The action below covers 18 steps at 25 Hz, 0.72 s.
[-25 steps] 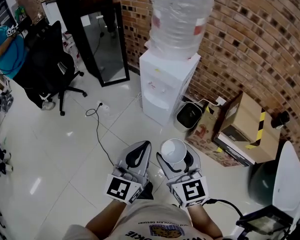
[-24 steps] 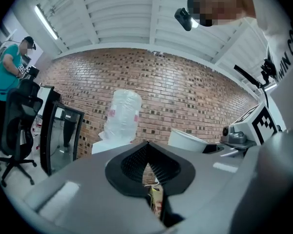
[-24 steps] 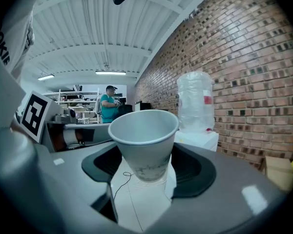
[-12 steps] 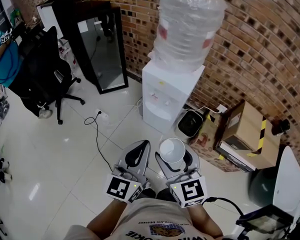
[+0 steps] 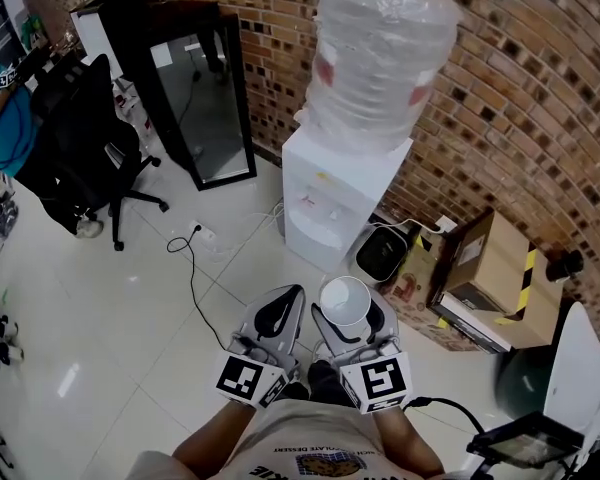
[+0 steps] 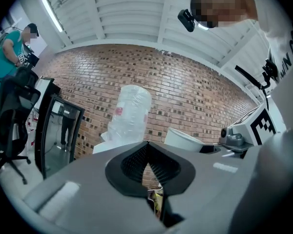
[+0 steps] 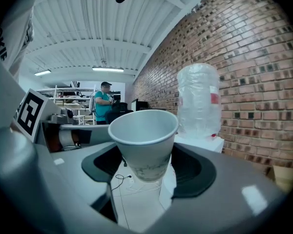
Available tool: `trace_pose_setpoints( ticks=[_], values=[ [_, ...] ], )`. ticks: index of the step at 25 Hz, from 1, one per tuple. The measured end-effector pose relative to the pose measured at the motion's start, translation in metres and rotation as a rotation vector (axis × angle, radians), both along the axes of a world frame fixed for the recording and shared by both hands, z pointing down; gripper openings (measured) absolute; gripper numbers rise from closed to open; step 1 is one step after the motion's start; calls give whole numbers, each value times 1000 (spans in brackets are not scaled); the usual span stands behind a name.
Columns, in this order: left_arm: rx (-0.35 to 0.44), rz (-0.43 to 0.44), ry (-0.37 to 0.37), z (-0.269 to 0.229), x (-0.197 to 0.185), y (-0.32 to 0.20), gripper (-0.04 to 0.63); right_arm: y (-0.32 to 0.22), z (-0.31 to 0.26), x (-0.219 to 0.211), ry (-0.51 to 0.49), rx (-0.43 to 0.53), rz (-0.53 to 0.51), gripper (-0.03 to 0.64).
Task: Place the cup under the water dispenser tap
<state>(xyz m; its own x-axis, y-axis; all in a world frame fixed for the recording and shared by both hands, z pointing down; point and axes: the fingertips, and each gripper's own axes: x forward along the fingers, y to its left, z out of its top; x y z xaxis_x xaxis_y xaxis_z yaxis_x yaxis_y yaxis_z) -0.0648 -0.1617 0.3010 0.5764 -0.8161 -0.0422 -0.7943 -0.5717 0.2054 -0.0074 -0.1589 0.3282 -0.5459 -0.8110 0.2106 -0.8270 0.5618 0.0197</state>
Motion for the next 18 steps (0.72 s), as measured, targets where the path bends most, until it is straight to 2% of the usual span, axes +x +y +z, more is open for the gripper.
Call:
trace_pose_setpoints(
  ticks=[11,18],
  values=[
    [-12,-15,-17,33,15,-50,-17,-58,47,10,18,-43,-16,322],
    [-11,-13,-13,76,26,-81,-17,-98,96,8,25,-63,3,322]
  ],
)
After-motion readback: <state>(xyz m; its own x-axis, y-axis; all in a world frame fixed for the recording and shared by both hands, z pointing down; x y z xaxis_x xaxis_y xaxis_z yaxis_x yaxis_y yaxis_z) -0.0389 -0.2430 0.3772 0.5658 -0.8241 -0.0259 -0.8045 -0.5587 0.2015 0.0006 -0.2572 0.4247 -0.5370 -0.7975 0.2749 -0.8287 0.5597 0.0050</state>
